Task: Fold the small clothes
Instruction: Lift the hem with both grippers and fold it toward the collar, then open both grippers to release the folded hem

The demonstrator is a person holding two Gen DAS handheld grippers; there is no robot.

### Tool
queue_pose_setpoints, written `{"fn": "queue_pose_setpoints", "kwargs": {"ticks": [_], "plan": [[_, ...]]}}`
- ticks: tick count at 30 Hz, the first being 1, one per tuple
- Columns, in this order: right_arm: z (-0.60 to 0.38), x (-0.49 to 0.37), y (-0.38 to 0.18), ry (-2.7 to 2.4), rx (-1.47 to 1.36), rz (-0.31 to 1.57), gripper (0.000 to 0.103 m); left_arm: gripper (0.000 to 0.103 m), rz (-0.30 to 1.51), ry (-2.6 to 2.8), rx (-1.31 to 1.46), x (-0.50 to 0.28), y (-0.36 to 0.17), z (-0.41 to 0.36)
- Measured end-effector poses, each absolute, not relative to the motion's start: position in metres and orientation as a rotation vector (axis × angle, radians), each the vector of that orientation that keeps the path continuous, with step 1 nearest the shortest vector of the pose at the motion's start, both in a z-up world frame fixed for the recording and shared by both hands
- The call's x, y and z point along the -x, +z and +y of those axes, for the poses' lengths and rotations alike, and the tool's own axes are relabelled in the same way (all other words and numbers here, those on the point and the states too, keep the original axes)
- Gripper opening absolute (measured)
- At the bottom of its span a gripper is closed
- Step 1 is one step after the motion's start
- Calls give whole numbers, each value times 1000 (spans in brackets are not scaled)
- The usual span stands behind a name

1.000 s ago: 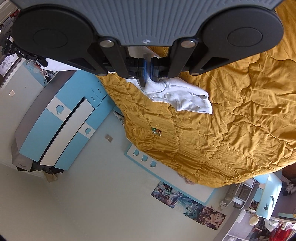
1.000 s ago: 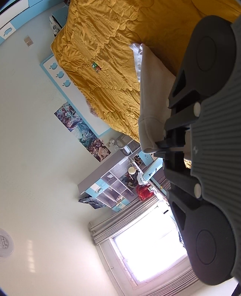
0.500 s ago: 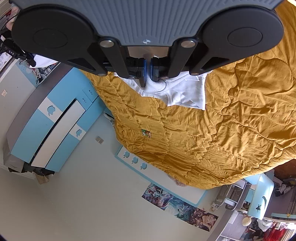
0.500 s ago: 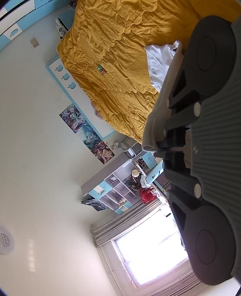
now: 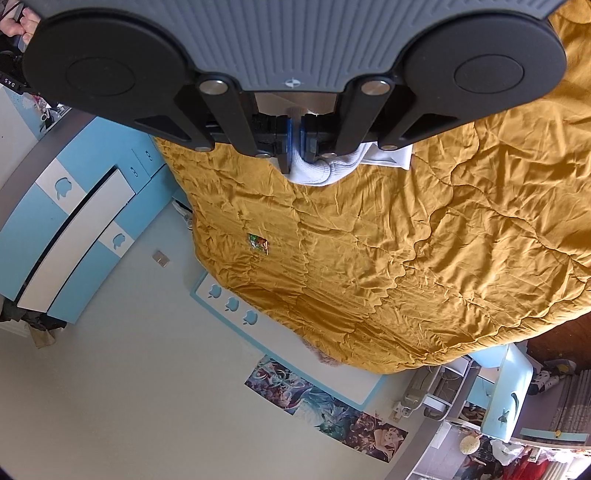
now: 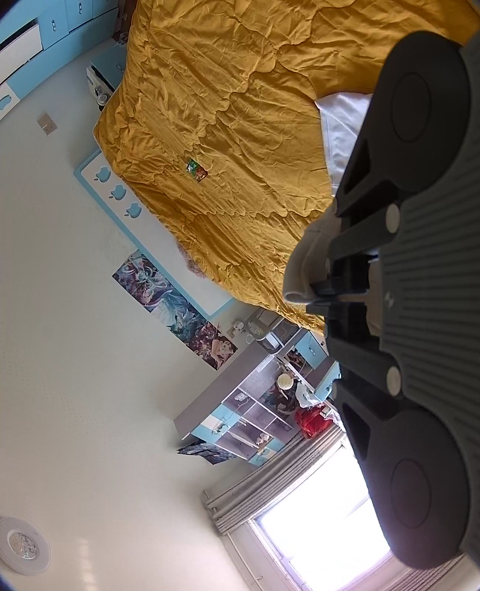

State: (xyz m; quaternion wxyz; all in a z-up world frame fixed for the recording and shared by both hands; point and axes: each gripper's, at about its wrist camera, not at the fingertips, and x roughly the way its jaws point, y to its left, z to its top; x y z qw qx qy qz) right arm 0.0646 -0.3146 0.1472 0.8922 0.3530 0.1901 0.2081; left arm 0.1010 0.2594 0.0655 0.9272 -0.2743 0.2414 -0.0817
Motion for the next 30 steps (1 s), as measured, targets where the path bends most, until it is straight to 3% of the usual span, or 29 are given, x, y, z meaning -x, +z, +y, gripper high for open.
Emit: {"fn": "queue_pose_setpoints", "kwargs": {"ticks": [11,25,27,28,29,30], "plan": [[-305,-209,79,283,-747,575,0,4,664,-54,649,-211,6,257],[-299,-326,-23,155,-826,743,1,5,838,70,772,-304,-60,263],[-298,-333,-33,123,-860,705,15,7,799,152,859,-305,-66,268],[-297,-333,-34,102,-869,686,42,9,723,190,899,-300,-66,271],[-296,-332,-34,95,-873,652,60,13,626,215,891,-294,-63,271],[-296,-329,-32,97,-868,613,84,24,547,222,854,-288,-59,271]]}}
